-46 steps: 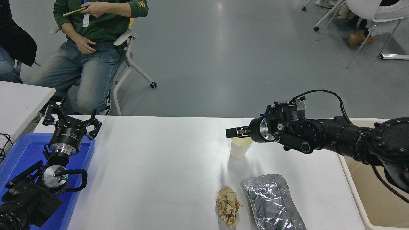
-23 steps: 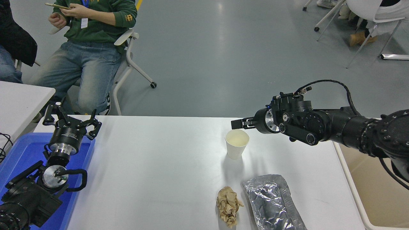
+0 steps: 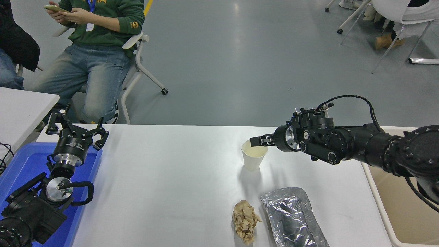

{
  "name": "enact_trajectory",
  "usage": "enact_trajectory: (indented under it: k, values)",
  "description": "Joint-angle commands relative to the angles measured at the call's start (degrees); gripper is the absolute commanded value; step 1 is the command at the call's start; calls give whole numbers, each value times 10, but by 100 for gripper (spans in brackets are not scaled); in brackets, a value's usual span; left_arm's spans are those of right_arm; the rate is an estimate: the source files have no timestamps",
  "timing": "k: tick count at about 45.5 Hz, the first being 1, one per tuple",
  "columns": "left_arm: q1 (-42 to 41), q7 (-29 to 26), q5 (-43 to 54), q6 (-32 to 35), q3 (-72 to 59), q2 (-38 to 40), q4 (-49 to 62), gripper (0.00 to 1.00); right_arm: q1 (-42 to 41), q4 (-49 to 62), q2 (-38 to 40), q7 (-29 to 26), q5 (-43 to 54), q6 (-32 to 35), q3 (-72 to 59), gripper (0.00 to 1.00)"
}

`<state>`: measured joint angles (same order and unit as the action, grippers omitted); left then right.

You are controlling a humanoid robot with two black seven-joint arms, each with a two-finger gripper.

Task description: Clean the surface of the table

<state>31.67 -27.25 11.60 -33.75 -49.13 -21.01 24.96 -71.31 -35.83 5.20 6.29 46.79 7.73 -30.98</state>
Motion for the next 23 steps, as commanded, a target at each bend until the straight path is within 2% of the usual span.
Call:
enact_trajectory:
  k: [1,5,9,16,23]
  values:
    - [1,0,0,0,0,0,0,100,18,1,1,1,3,-16,-2,71]
    - [0,0,0,0,0,0,0,100,20,1,1,1,3,-16,-2,65]
    - [1,0,0,0,0,0,0,100,20,0,1,4,4,-16,-3,53]
    - [0,0,0,0,0,0,0,100,13,-1,2,16,4,-14,-20,18]
    - [1,0,0,0,0,0,0,100,9,-1,2,24,4,-14,-22,3]
